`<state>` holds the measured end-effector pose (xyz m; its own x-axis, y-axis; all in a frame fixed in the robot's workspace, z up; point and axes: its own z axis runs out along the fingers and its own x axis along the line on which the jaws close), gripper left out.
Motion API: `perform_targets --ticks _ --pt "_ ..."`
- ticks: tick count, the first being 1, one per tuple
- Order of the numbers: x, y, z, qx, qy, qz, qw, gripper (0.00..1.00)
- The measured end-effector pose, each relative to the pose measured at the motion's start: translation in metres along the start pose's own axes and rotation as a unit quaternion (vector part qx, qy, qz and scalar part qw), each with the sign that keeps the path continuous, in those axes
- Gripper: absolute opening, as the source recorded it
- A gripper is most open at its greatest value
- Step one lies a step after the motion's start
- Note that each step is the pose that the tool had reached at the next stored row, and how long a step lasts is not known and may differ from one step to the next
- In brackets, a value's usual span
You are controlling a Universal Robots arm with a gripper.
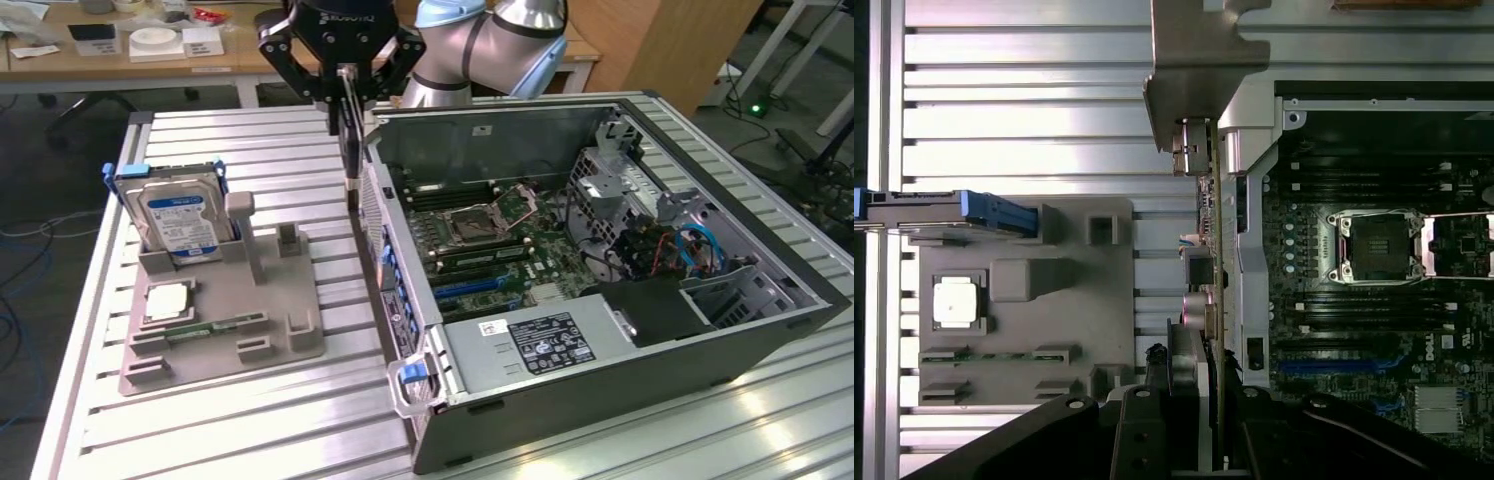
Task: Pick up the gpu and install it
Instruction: 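Pick up the gpu and move the gpu toward the slot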
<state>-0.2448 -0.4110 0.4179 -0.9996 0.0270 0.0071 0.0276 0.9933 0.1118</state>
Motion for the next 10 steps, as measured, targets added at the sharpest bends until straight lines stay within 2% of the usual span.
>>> perform_targets --ticks 10 --pt "-0.0073 0.0002 0.0 0.0 0.0 0.0 1.0 0.28"
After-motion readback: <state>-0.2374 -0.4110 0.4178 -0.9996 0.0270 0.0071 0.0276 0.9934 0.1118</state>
